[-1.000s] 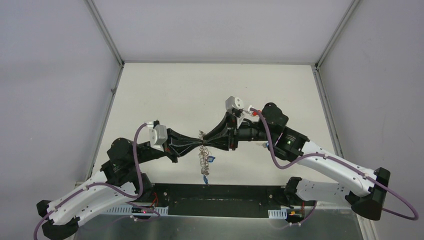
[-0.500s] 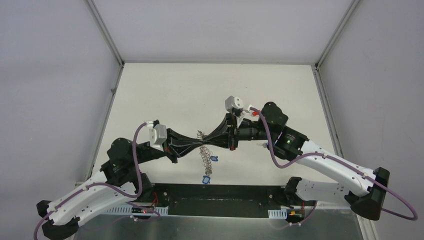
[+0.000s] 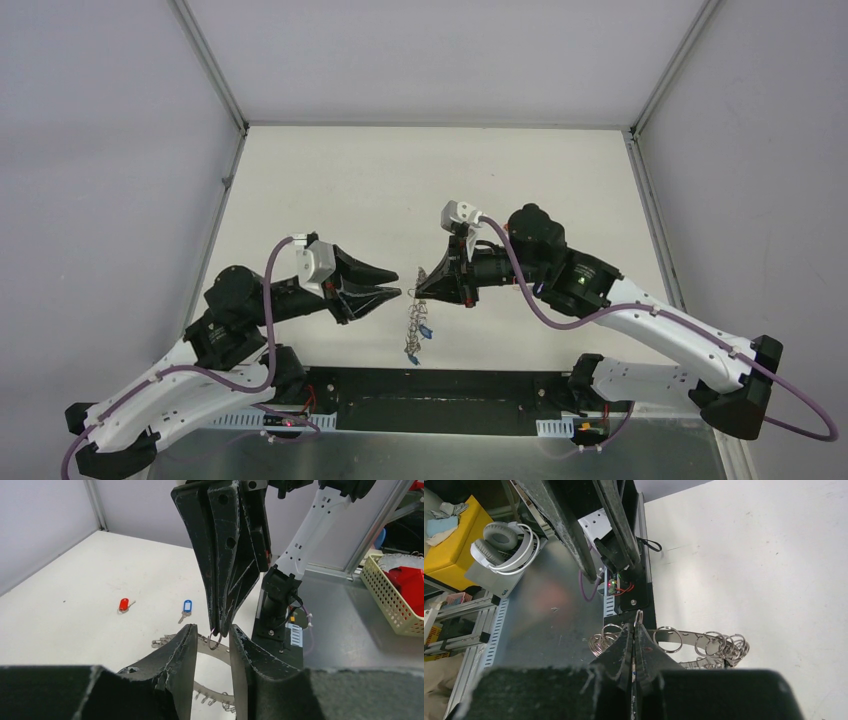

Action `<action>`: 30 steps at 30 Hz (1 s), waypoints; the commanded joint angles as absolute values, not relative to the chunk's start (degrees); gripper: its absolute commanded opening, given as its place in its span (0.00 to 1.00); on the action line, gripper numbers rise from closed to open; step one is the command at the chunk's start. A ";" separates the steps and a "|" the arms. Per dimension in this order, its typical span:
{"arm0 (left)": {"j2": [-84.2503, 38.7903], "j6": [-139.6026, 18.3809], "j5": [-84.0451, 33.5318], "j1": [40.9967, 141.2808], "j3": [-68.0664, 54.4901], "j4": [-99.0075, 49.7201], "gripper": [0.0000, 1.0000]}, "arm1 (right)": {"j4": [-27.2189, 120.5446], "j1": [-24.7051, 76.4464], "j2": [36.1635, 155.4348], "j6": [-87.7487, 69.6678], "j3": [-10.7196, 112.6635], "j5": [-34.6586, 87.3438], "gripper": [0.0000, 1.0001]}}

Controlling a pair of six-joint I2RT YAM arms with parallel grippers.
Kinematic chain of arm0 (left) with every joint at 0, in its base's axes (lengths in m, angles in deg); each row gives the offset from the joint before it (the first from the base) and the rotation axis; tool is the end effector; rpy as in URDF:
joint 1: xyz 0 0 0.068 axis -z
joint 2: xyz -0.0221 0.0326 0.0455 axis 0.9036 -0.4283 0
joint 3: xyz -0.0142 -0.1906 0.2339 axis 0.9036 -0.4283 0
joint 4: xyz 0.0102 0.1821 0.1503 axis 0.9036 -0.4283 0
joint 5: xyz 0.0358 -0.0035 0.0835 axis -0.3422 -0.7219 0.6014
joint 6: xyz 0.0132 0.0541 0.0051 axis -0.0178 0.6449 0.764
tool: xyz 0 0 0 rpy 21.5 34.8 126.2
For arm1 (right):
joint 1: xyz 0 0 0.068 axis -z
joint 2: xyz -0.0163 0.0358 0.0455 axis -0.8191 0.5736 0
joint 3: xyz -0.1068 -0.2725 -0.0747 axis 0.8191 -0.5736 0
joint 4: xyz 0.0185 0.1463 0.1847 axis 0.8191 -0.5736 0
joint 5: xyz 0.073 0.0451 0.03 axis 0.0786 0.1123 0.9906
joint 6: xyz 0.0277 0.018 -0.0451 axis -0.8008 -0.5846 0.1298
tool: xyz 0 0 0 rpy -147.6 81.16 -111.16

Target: Put the keys on the keyring

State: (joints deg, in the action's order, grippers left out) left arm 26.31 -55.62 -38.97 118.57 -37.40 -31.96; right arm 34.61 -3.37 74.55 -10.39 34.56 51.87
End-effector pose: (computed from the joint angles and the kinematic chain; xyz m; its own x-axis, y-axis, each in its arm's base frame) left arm 0.0233 -0.0564 0.3781 -0.0096 -0.1676 -0.9858 0.9719 0.2304 -0.0486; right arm 0.0840 0.1764 0.4011 -0.2600 -0.1953 -0.9457 -0.9648 0.0135 0.2625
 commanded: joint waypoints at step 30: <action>17.43 -50.02 -45.98 118.38 -31.47 -41.60 0.00 | 35.30 -3.46 75.32 -10.01 39.26 53.37 0.00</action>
